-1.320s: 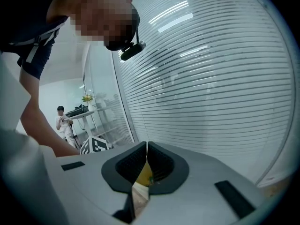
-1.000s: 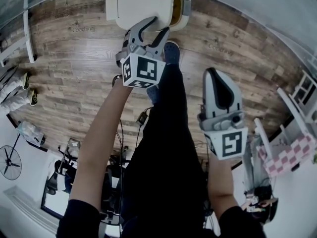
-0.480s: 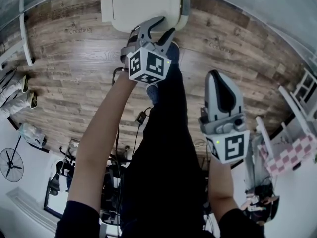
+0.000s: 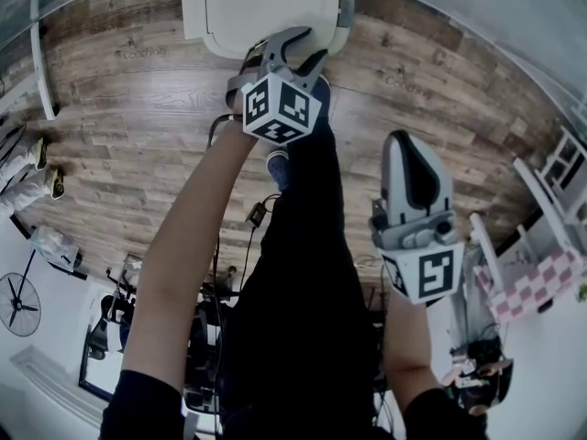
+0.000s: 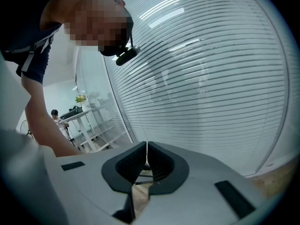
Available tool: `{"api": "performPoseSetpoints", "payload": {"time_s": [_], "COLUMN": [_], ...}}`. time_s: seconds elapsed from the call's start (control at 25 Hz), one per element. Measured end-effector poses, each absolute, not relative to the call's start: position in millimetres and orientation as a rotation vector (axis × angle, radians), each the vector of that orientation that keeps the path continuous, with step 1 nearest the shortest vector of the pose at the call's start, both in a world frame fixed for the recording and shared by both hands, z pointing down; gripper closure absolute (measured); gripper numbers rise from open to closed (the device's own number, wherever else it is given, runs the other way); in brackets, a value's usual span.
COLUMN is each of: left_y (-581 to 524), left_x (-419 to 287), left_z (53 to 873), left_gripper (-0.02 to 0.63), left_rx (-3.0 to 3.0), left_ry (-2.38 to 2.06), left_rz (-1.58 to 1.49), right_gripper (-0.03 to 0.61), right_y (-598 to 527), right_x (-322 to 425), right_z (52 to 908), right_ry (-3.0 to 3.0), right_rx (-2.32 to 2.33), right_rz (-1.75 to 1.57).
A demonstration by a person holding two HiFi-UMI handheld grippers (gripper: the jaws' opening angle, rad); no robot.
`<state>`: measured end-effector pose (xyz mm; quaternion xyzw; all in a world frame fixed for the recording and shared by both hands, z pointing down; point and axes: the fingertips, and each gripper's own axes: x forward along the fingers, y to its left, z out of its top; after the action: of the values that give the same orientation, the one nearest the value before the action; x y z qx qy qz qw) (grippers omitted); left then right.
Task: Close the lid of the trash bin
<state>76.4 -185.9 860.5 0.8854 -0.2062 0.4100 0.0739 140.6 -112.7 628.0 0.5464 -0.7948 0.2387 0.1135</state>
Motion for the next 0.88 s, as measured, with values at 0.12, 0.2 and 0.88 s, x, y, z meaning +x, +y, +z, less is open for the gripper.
{"api": "performPoseSetpoints", "payload": {"time_s": [0.12, 0.2, 0.88], "left_y": [-185, -182, -176], "left_x": [77, 79, 87], "left_z": [871, 880, 883], "left_gripper": [0.431, 0.431, 0.376], "left_rx": [2.595, 2.555, 2.443], "left_ry": [-0.601, -0.573, -0.549], "left_rz": [1.246, 1.272, 1.211], "right_gripper": [0.566, 0.566, 0.566], "right_y": [-114, -113, -109], "right_x": [138, 136, 152], "right_z": [630, 631, 630], "right_ry": [-2.325, -2.327, -2.303], "right_rx": [1.601, 1.589, 1.644], "right_rz": [0.710, 0.711, 0.766]}}
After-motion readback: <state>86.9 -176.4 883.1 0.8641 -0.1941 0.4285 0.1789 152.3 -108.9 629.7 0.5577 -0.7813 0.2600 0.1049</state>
